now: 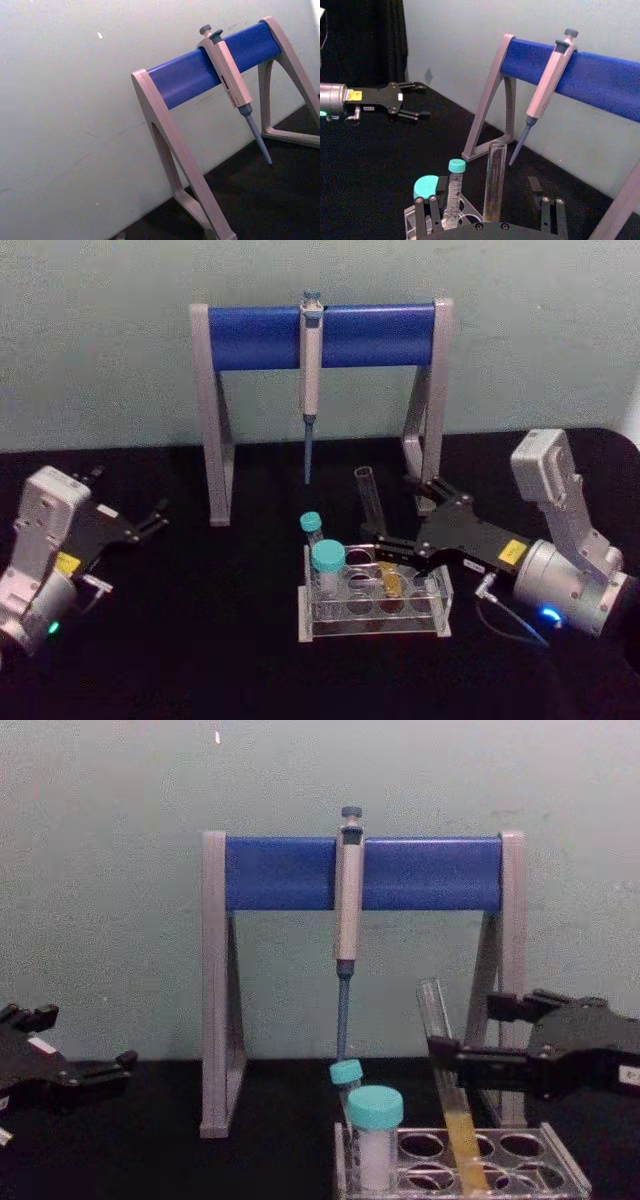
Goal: Pick up the test tube from the test tube rack, shake it, then place it back into the test tube rack.
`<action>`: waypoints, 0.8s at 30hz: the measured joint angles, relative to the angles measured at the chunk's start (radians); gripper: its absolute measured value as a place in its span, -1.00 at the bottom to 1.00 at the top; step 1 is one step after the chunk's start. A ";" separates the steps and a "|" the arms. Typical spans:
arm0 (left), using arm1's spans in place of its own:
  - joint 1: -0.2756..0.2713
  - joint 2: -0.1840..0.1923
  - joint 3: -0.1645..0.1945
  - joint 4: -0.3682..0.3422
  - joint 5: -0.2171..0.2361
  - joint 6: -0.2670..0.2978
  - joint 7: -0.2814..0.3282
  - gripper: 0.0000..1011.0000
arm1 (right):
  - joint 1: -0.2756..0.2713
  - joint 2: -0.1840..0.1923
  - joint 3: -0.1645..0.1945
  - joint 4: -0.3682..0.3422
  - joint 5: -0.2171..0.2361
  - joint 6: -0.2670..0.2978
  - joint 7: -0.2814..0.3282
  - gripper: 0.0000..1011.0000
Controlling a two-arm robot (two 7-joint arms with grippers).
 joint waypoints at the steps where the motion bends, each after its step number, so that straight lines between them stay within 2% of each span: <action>1: 0.000 0.000 0.000 0.000 0.000 0.000 0.000 0.98 | 0.000 0.000 0.000 0.000 0.000 0.000 0.000 0.98; 10: 0.000 0.000 0.000 0.000 0.000 0.000 0.000 0.98 | 0.045 -0.032 -0.009 0.051 -0.010 0.032 0.028 0.98; 24: 0.000 0.000 0.000 0.000 0.000 0.000 0.000 0.98 | 0.089 -0.066 -0.015 0.116 -0.023 0.039 0.035 0.98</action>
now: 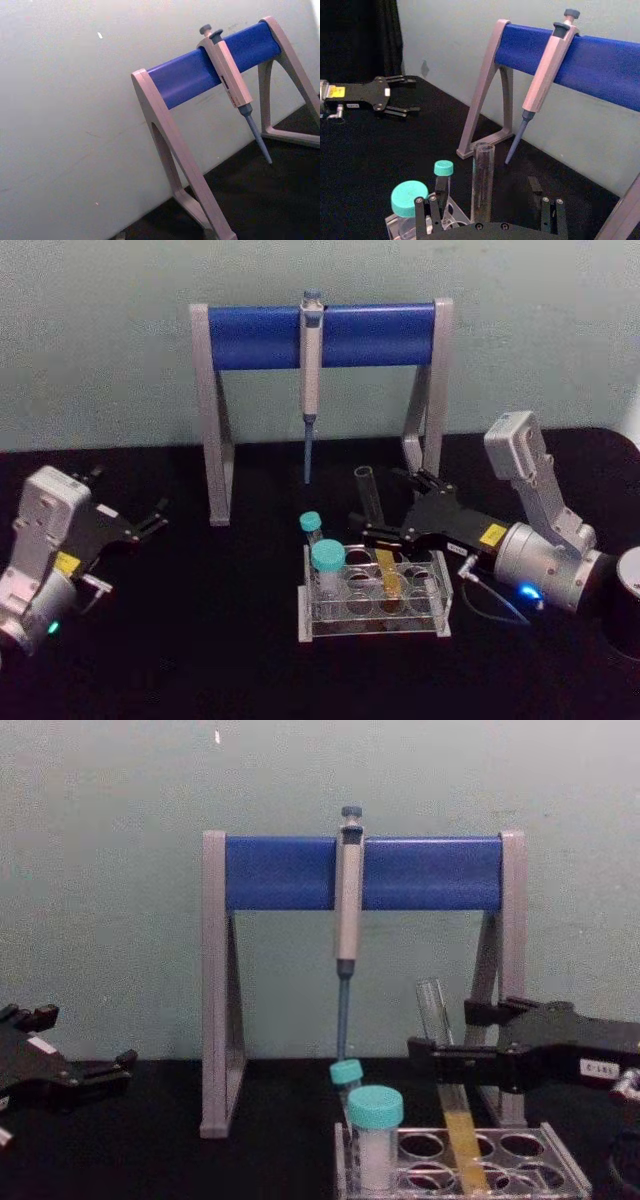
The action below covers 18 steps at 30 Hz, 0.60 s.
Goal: Pick up the test tube from the test tube rack, shake it, then place it back into the test tube rack.
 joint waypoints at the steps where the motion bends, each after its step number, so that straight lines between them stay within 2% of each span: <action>1: 0.000 0.000 0.000 0.000 0.000 0.000 0.000 0.98 | 0.002 -0.002 0.000 0.003 -0.001 0.000 0.000 0.98; 18: 0.000 0.000 0.000 0.000 0.000 0.000 0.000 0.98 | 0.031 -0.034 -0.006 0.053 -0.011 0.002 -0.001 0.98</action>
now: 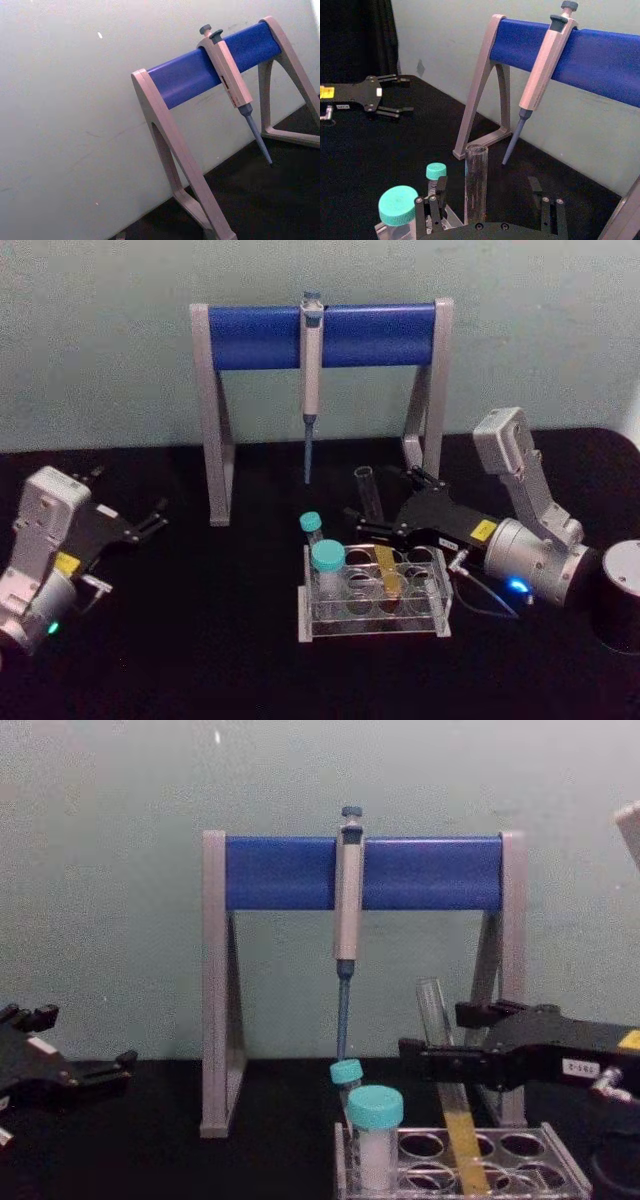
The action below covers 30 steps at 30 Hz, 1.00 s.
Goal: Pick up the test tube from the test tube rack, shake it, then place it back into the test tube rack.
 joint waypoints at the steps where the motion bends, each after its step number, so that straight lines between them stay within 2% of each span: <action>1: 0.000 0.000 0.000 0.000 0.000 0.000 0.000 0.98 | 0.001 -0.001 0.000 0.001 0.000 0.000 0.000 0.98; 30: 0.000 0.000 0.000 0.000 0.000 0.000 0.000 0.98 | 0.003 -0.003 0.001 0.002 -0.004 -0.001 -0.004 0.98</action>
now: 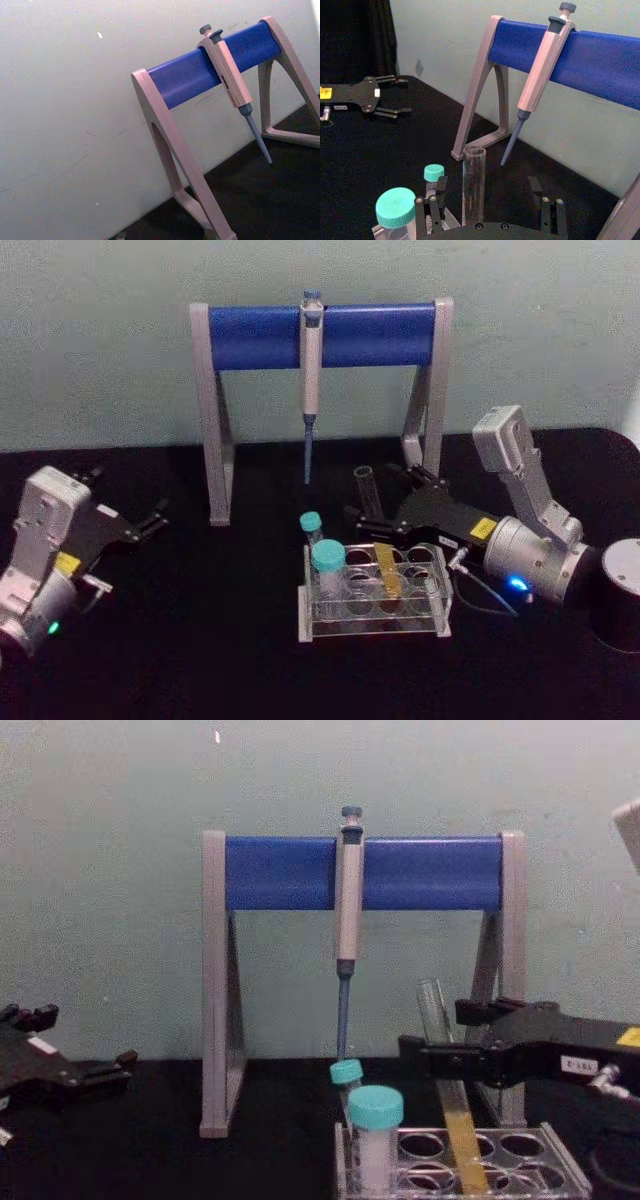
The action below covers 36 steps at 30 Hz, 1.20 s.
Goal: Pick up the test tube from the test tube rack, shake it, then place it back into the test tube rack.
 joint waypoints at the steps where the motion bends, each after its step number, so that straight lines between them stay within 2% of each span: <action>1: 0.000 0.000 0.000 0.000 0.000 0.000 0.000 0.98 | 0.000 0.000 0.000 0.000 0.000 0.000 0.000 0.98; 6: 0.000 0.000 0.000 0.000 0.000 0.000 0.000 0.98 | 0.000 0.000 0.000 0.000 0.001 0.000 0.000 0.98; 7: 0.000 0.000 0.000 0.000 0.000 0.000 0.000 0.98 | 0.000 0.000 0.000 0.000 0.001 0.000 0.000 0.68; 8: 0.000 0.000 0.000 0.000 0.000 0.000 0.000 0.98 | 0.000 0.000 0.000 0.000 0.001 0.000 0.000 0.57; 12: 0.000 0.000 0.000 0.000 0.000 0.000 0.000 0.98 | 0.000 0.000 0.000 0.000 0.001 0.000 0.000 0.39; 13: 0.000 0.000 0.000 0.000 0.000 0.000 0.000 0.98 | 0.000 0.000 0.000 0.000 0.001 0.000 0.000 0.28; 14: 0.000 0.000 0.000 0.000 0.000 0.000 0.000 0.98 | 0.000 0.000 0.000 0.000 0.001 0.000 0.000 0.28; 21: 0.000 0.000 0.000 0.000 0.000 0.000 0.000 0.98 | 0.000 0.000 0.000 0.000 0.002 0.000 0.000 -0.22; 22: 0.000 0.000 0.000 0.000 0.000 0.000 0.000 0.98 | 0.000 0.000 0.000 0.000 0.001 0.000 0.000 -0.24; 23: 0.000 0.000 0.000 0.000 0.000 0.000 0.000 0.98 | 0.000 0.000 0.000 0.000 0.002 0.000 0.000 -0.38; 27: 0.000 0.000 0.000 0.000 0.000 0.000 0.000 0.98 | 0.000 0.000 0.000 0.000 0.002 0.000 0.000 -0.53; 36: 0.000 0.000 0.000 0.000 0.000 0.000 0.000 0.98 | 0.000 0.000 0.000 0.000 0.003 0.000 0.000 -0.54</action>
